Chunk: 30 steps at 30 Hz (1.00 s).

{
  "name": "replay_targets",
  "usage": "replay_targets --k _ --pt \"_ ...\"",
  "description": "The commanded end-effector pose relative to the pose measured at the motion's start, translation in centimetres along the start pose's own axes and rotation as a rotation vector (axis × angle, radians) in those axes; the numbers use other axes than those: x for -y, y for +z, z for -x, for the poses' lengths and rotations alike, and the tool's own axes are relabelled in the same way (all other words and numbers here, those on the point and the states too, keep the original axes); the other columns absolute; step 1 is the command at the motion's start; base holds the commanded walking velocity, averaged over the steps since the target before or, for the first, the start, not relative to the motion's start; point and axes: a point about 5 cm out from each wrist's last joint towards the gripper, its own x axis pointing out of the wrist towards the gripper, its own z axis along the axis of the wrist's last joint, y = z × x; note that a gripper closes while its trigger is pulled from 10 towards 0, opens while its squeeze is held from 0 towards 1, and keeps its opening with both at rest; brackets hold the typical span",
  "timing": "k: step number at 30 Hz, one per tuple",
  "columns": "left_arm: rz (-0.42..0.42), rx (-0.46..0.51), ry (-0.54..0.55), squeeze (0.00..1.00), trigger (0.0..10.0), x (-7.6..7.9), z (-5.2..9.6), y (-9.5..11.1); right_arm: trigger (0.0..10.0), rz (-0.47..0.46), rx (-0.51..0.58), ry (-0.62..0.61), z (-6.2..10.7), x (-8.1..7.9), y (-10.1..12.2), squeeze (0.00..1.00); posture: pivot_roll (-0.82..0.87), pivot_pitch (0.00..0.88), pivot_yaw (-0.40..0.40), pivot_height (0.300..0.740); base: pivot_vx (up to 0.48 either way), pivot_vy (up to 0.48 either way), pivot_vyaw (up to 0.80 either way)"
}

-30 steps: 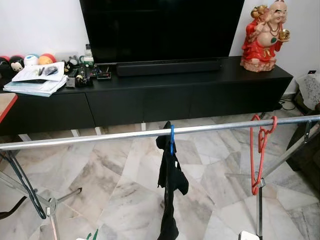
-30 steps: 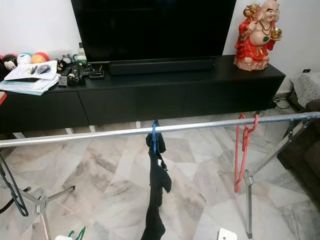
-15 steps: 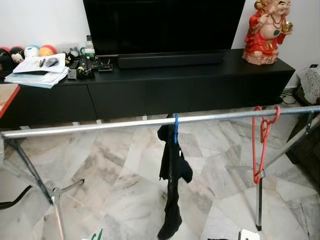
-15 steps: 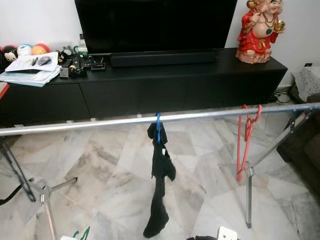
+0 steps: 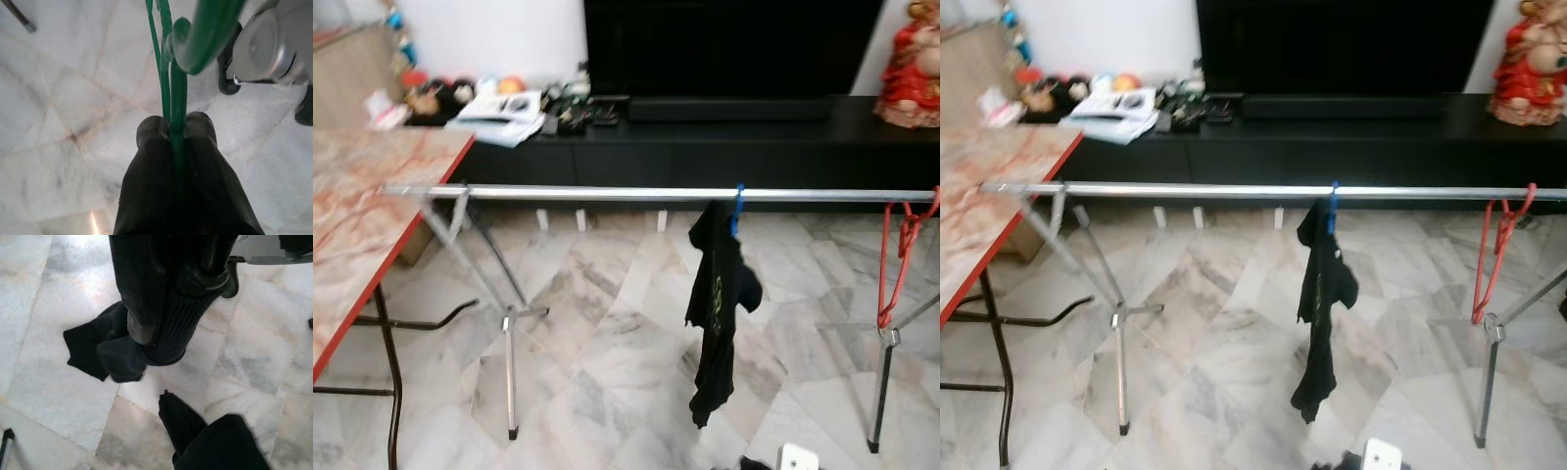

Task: Hang hanger

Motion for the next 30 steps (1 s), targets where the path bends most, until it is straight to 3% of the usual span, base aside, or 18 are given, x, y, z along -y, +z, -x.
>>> replay_targets --k 1,30 --pt "-0.016 0.004 -0.007 0.0 10.0 0.24 -0.01 0.01 10.0 0.0 0.007 -0.022 0.04 0.71 0.07 0.0 0.05 0.073 0.012 0.74 -0.337 0.0 0.0" --pt "-0.025 -0.01 -0.011 0.0 10.0 0.19 0.01 -0.31 10.0 0.004 -0.006 -0.014 0.02 0.45 -0.06 0.0 0.06 0.066 0.017 0.74 -0.34 0.0 0.07"
